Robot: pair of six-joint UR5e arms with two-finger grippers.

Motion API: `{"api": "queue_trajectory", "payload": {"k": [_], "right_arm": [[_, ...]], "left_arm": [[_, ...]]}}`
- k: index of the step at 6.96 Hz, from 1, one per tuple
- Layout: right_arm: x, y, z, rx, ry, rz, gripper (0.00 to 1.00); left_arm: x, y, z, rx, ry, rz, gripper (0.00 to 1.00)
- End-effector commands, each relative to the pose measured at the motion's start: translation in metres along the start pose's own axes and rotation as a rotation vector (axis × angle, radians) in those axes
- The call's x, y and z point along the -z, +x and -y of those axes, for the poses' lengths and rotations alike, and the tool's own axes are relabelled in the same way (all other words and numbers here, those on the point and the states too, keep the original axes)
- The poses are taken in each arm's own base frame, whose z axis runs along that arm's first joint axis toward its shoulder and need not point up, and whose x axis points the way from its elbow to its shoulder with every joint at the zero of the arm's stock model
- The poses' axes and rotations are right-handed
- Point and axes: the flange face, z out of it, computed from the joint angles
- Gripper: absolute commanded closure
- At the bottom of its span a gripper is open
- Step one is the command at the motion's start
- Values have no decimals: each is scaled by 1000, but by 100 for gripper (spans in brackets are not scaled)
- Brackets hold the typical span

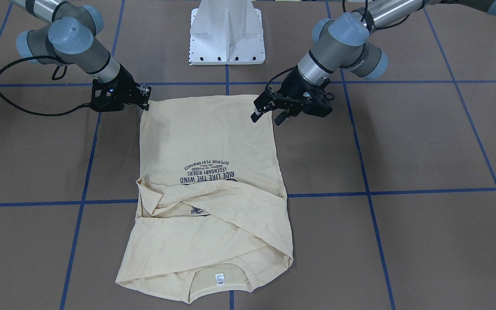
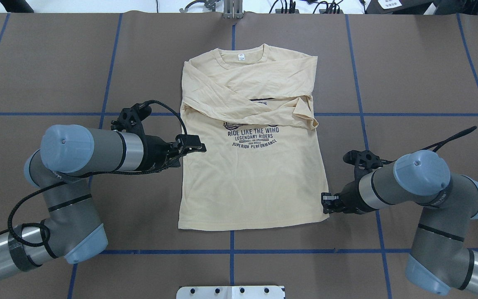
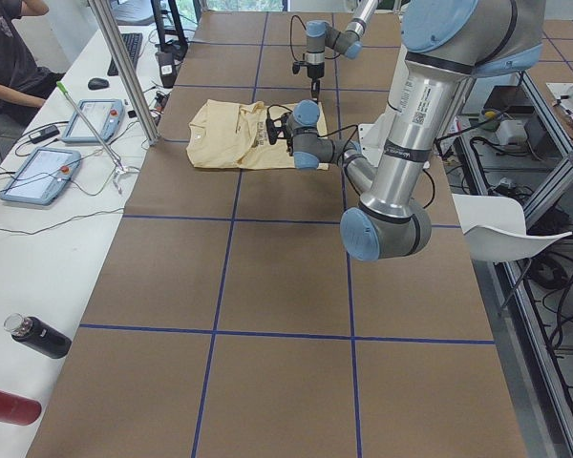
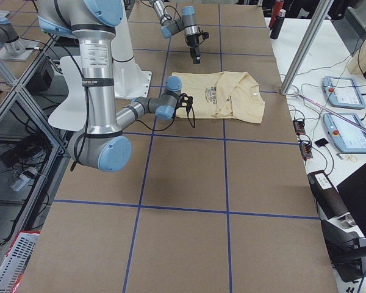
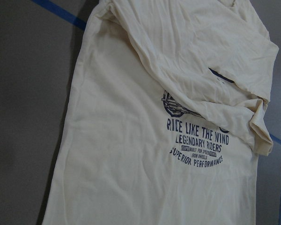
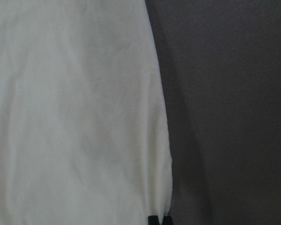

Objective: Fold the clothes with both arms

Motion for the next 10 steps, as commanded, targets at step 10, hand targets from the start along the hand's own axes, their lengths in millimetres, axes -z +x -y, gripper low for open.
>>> {"api": "queue_trajectory", "payload": {"k": [10], "right_arm": [[3, -7, 1, 6, 9, 16, 100]], "left_arm": [[-37, -9, -94, -48, 7, 353, 1]]}}
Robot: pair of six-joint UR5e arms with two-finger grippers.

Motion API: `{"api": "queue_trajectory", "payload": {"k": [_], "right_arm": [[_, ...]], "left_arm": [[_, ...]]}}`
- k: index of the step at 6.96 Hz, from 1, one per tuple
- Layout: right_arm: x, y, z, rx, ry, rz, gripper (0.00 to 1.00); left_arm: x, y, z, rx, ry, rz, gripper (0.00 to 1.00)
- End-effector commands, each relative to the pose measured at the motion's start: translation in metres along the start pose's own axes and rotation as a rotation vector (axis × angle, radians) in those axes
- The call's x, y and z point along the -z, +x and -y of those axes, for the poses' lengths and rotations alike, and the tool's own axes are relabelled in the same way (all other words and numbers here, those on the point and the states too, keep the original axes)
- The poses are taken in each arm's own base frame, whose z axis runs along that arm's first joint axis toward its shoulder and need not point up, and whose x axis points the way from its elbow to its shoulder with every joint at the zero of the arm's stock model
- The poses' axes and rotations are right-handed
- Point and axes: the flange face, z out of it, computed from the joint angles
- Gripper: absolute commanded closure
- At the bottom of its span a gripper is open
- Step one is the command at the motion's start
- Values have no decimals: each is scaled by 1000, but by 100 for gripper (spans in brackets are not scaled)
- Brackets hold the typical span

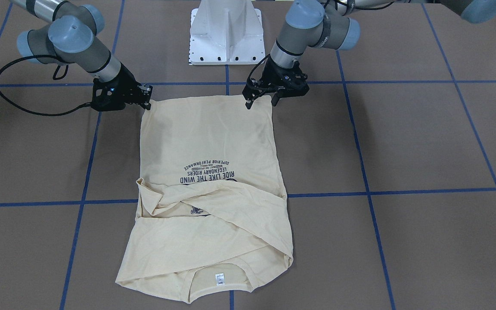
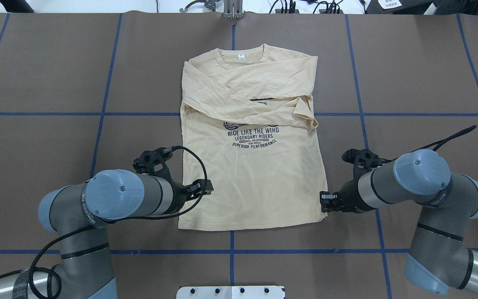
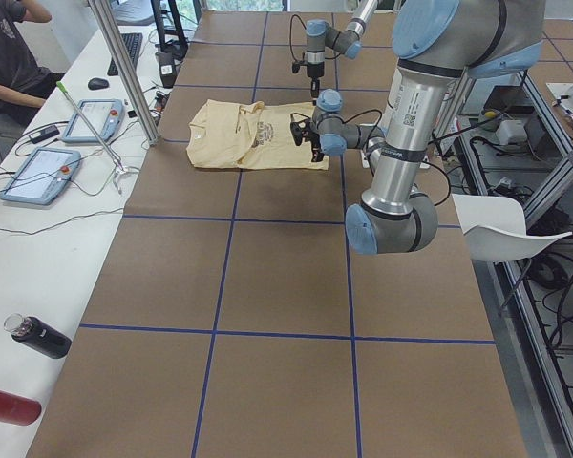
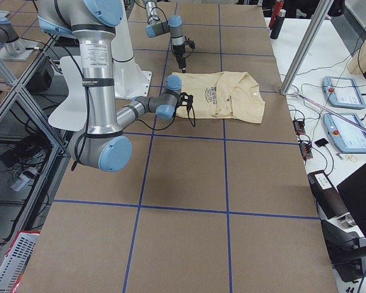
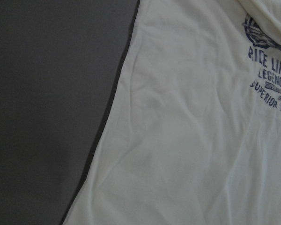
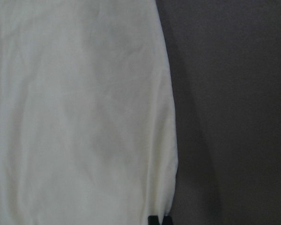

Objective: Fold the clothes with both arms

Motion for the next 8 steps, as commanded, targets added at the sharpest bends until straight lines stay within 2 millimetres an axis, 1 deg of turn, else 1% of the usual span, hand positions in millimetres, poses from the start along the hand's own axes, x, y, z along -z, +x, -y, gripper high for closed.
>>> {"api": "queue_trajectory", "payload": {"k": [1, 3, 4, 8], "right_arm": [[1, -3, 1, 1, 2, 5, 100], [1, -2, 2, -1, 5, 4, 100], [2, -2, 4, -2, 6, 4, 100], [4, -2, 6, -5, 10, 7, 100]], "left_arm": [[-7, -11, -5, -57, 7, 34, 1], [-15, -12, -28, -78, -2, 40, 1], [-20, -15, -35, -84, -10, 51, 1], [-22, -18, -35, -82, -9, 64, 12]]}}
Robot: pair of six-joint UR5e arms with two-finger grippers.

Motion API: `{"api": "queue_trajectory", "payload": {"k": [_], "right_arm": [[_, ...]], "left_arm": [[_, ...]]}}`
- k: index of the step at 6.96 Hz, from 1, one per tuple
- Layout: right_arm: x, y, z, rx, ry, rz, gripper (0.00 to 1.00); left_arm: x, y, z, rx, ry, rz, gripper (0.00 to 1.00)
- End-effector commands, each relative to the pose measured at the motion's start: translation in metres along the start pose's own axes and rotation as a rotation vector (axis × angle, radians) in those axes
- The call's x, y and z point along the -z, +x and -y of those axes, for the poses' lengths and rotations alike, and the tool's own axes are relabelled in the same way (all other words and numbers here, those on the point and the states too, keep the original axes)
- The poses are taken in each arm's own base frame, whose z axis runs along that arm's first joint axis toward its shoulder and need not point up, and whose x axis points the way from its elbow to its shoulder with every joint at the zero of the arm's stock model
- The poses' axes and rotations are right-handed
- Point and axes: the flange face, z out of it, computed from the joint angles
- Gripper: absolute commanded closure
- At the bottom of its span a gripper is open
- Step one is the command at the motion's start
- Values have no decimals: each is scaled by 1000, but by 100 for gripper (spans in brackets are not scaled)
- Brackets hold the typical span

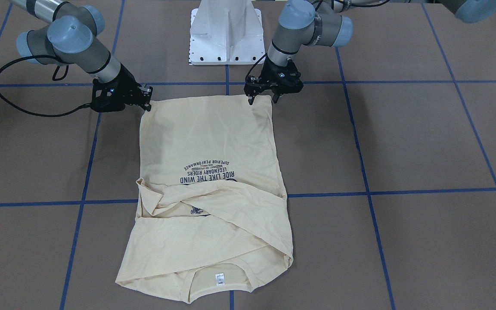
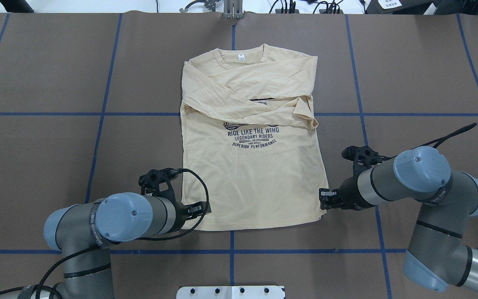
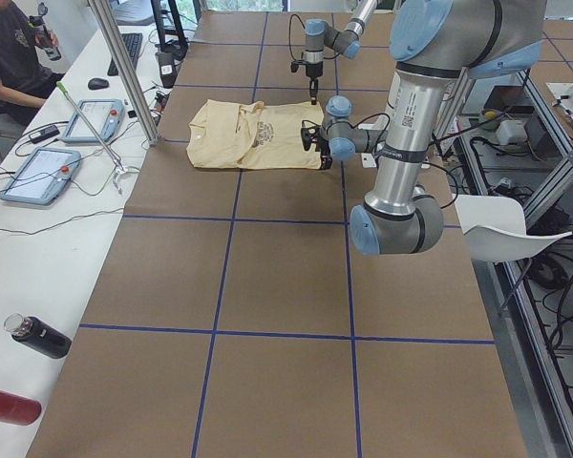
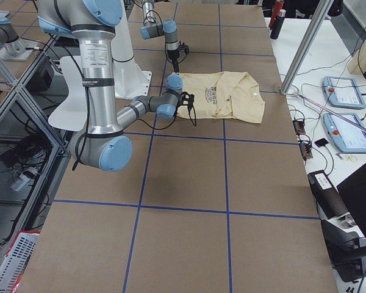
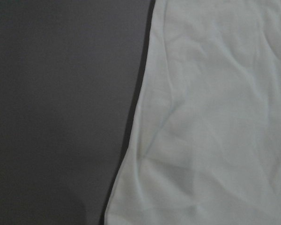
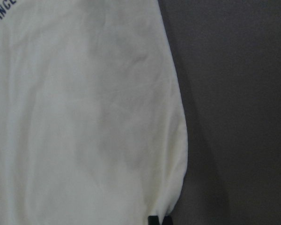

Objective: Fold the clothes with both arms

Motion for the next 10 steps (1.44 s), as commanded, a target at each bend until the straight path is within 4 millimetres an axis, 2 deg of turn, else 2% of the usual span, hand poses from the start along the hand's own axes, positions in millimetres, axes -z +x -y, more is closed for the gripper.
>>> {"api": "queue_trajectory", "payload": {"k": [1, 2, 10], "right_arm": [[1, 0, 1, -1, 1, 0, 100], [1, 0, 2, -2, 3, 1, 100], [4, 0, 5, -5, 5, 4, 100]], "left_arm": [[-1, -1, 0, -1, 2, 4, 13], [-2, -6, 0, 0, 1, 12, 13], [-1, -5, -2, 0, -3, 14, 17]]}}
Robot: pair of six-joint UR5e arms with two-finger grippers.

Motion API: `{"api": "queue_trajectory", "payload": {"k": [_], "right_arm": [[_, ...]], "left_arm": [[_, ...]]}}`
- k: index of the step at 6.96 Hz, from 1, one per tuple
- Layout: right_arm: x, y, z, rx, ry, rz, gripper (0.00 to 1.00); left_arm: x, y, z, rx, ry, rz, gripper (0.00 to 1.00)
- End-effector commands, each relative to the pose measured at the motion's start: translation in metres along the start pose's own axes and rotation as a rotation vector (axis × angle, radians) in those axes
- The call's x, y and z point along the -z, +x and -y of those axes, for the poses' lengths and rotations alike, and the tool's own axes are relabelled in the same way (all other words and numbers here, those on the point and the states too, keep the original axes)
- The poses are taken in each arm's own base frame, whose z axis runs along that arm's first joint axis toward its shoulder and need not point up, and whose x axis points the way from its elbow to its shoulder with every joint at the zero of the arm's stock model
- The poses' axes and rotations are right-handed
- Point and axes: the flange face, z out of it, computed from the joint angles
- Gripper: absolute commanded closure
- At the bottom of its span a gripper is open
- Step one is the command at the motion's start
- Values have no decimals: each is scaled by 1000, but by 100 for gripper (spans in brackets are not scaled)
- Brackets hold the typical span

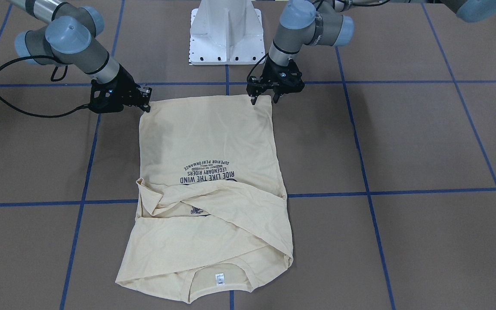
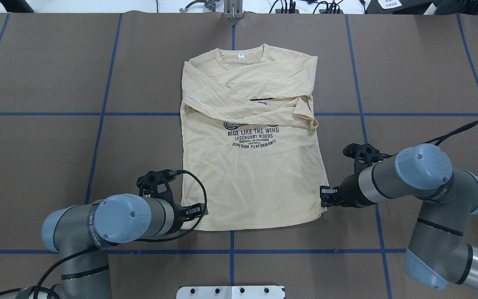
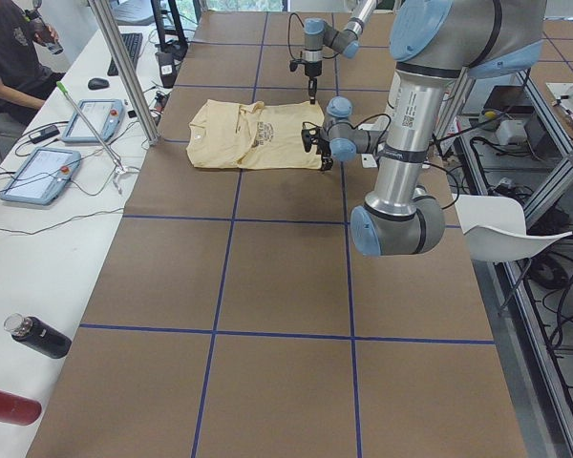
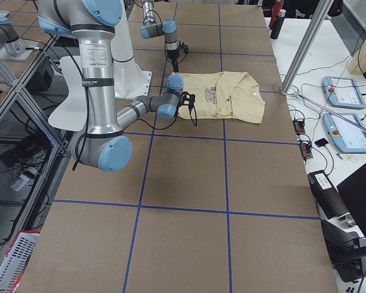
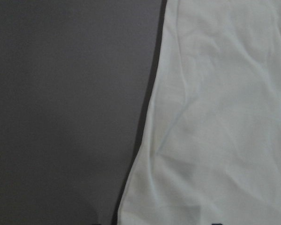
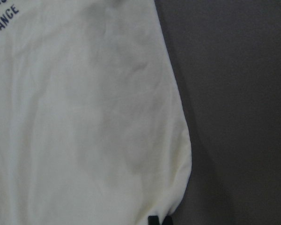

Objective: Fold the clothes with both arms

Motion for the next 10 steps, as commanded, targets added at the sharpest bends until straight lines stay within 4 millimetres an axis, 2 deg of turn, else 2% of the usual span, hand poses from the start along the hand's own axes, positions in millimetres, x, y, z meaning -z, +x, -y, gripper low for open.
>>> {"api": "queue_trajectory", "payload": {"k": [1, 5, 9, 10], "right_arm": [[1, 0, 2, -2, 0, 1, 100], [6, 0, 5, -4, 3, 8, 100], [6, 0, 4, -3, 1, 7, 100], [6, 0, 5, -4, 1, 8, 100]], "left_arm": [[-1, -1, 0, 0, 0, 3, 19], [1, 1, -1, 0, -3, -1, 46], [11, 4, -2, -16, 0, 22, 95], [18, 6, -4, -39, -2, 16, 100]]}}
